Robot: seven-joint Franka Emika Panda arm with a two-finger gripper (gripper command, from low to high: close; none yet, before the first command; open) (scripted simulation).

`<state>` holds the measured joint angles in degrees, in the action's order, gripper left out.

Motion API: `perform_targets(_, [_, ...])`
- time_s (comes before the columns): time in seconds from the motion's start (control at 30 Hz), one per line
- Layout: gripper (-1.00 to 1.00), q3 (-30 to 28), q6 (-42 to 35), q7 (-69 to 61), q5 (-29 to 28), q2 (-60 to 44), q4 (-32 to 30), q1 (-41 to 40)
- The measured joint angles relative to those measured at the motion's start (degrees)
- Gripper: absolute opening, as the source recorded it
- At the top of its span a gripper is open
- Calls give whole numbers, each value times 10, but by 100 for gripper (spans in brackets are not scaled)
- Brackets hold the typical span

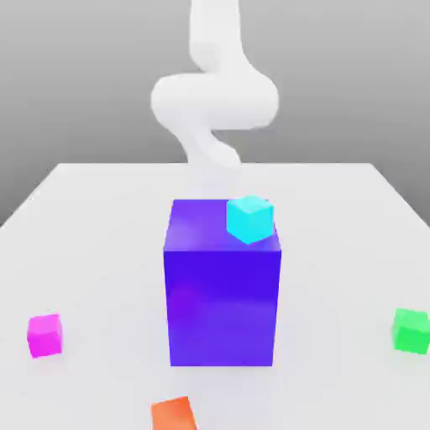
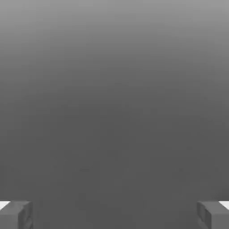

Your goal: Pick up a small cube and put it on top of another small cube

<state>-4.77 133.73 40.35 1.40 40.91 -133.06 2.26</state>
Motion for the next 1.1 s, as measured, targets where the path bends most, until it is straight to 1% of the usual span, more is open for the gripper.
perform_targets(0.17, [0,-96,41,-120,38,-100,-26,39])
perform_targets(0.4, [0,-209,95,-299,114,-238,-62,70])
perform_targets(0.57, [0,-266,131,-434,177,-341,-87,70])
perform_targets(0.63, [0,-282,145,-485,200,-382,-96,58])
perform_targets(0.77, [0,-291,179,-576,226,-457,-118,20])
perform_targets(0.83, [0,-296,199,-610,225,-489,-129,5])
perform_targets(0.93, [0,-311,231,-650,209,-532,-147,-19])
perform_targets(1.0, [0,-296,250,-679,231,-561,-144,-37])
perform_targets(1.1, [0,-244,278,-722,283,-603,-132,-80])
